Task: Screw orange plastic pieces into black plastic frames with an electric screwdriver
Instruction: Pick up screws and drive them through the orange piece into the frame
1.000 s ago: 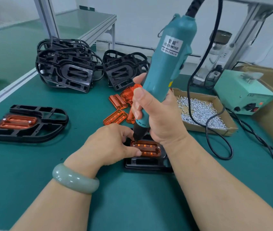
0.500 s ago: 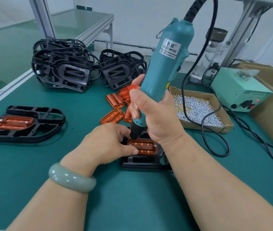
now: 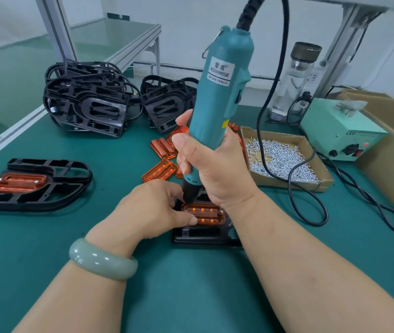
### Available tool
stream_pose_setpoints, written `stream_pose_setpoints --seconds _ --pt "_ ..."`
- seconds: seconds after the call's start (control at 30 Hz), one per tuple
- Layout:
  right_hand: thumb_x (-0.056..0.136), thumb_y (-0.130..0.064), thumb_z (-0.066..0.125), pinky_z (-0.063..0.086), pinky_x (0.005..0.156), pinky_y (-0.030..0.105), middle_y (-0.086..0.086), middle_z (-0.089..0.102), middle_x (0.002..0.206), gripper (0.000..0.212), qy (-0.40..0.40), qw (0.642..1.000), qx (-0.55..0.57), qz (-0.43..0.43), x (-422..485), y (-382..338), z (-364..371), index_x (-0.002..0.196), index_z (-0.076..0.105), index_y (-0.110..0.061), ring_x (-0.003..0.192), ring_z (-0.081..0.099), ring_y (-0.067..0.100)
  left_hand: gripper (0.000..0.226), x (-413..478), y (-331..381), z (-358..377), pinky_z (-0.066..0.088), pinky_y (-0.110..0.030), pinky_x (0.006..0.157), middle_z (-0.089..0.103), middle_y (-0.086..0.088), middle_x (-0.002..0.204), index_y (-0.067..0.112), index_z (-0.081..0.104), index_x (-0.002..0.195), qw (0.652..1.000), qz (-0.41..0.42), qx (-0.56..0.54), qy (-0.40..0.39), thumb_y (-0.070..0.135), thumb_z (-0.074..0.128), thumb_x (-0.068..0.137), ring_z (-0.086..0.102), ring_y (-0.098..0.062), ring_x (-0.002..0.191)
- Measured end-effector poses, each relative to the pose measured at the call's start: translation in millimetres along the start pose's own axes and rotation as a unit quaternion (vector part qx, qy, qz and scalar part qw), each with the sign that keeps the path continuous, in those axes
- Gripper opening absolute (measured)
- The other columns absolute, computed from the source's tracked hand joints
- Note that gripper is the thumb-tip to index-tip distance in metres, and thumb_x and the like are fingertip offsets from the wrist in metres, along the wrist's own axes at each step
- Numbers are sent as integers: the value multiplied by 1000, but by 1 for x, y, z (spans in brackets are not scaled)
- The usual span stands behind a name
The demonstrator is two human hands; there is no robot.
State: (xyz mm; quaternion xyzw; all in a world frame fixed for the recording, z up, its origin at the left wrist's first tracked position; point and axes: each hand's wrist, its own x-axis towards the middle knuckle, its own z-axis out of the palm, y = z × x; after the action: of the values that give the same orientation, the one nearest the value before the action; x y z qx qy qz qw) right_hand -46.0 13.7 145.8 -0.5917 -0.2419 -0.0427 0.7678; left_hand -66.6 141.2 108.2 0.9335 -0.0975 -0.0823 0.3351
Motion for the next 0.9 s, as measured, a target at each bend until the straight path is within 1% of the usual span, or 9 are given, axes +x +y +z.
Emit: stream_pose_setpoints --seconds 0.17,0.23,0.33,0.43,0.53,0.63,0.8,0.87,0.9 --pt "83 -9 64 43 53 29 -1 49 50 15 0 1000 4 -2 2 -4 0 94 58 -17 45 45 15 31 1 -1 -1 34 -26 59 41 12 60 50 53 53 1000 2 -4 -5 42 81 64 42 -12 58" --pt "82 -10 63 43 52 29 0 48 50 15 24 999 26 -3 3 -7 -2 95 57 -14 44 44 15 27 1 -3 0 34 -25 59 45 13 64 48 56 57 1000 -7 -1 -1 44 82 62 44 -9 59" --pt "82 -10 62 41 48 25 0 48 55 13 64 995 71 -20 5 -16 -11 93 56 -13 44 45 13 26 3 -3 1 37 -24 62 50 14 70 49 59 70 1000 -19 -4 5 46 83 60 47 -5 61" --pt "84 -12 60 40 47 23 -3 49 56 9 105 986 123 -37 3 -26 -26 92 56 -14 44 45 11 28 4 -3 0 43 -25 67 53 14 74 52 59 72 1000 -17 -4 0 46 84 60 51 -4 65" --pt "84 -16 60 40 48 21 -4 49 56 10 159 967 198 -33 -5 -29 -45 92 54 -15 45 45 9 28 3 -4 0 43 -24 66 55 13 75 52 59 72 1000 -19 -1 -4 46 84 59 52 -3 66" --pt "84 -26 66 40 51 19 -7 48 57 18 222 939 262 -28 -15 -30 -63 94 52 -18 45 45 6 28 4 -3 0 40 -22 64 55 13 74 51 60 72 1000 -23 1 -7 45 84 60 52 -2 65" --pt "82 -35 58 43 52 17 -11 46 57 17 298 890 342 -43 -29 -22 -84 92 53 -22 45 43 2 22 1 0 -5 37 -17 59 59 14 72 53 61 76 999 -17 27 -37 45 80 67 55 2 66" --pt "83 -35 56 44 51 16 -12 44 56 16 311 881 352 -44 -34 -15 -87 90 53 -22 45 43 3 16 0 4 -7 39 -13 61 62 19 70 51 65 86 998 -7 55 -35 44 74 74 57 5 69" --pt "84 -35 55 44 50 16 -12 44 56 15 313 879 357 -42 -35 -13 -88 90 53 -22 44 43 3 19 0 7 -8 39 -11 63 60 22 71 47 67 95 998 0 69 -10 44 72 77 56 7 71"
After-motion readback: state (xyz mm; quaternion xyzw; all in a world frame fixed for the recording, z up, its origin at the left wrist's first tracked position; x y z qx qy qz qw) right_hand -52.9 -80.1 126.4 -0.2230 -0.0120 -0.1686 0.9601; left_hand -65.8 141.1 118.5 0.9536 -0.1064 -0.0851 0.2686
